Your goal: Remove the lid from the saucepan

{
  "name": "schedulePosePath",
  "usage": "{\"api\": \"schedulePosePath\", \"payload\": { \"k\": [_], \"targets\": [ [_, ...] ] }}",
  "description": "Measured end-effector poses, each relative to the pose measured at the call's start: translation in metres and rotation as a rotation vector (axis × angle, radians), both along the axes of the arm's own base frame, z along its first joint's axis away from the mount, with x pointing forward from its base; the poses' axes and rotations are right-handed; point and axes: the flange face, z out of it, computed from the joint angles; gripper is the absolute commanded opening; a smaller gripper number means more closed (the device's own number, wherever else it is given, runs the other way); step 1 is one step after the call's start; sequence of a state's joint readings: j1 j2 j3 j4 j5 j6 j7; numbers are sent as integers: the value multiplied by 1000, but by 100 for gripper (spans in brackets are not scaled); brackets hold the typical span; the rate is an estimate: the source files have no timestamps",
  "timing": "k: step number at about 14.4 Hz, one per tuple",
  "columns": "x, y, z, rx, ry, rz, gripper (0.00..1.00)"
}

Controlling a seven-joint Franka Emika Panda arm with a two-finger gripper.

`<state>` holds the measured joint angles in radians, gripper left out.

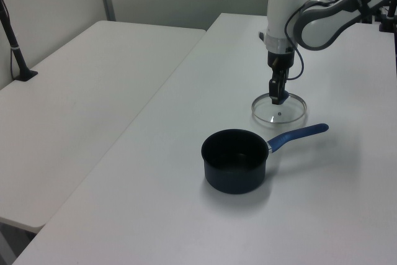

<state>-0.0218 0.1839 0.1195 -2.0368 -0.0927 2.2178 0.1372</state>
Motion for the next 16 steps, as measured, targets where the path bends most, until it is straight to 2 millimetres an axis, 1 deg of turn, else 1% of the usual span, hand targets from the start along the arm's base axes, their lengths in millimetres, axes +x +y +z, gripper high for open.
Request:
{"api": "schedulePosePath", "payload": {
  "k": [1, 2, 3, 4, 7, 9, 11, 12, 13, 16],
  "targets": [
    [-1, 0, -2, -1, 2, 2, 57],
    [-2, 0, -5, -2, 2, 3, 72],
    [-3, -1, -10, -2, 6, 3, 96],
    [-2, -3, -12, 0, -1, -1, 100],
    [0, -12, -13, 0, -10, -15, 100],
    [3, -13, -6, -1, -21, -16, 100],
    [9, -14, 22, -11, -5, -22, 100],
    [12, -14, 49, -19, 21, -26, 100],
    [13, -12, 70, -25, 33, -27, 100],
    [4, 4, 133, -41, 65, -16, 100]
  ]
}}
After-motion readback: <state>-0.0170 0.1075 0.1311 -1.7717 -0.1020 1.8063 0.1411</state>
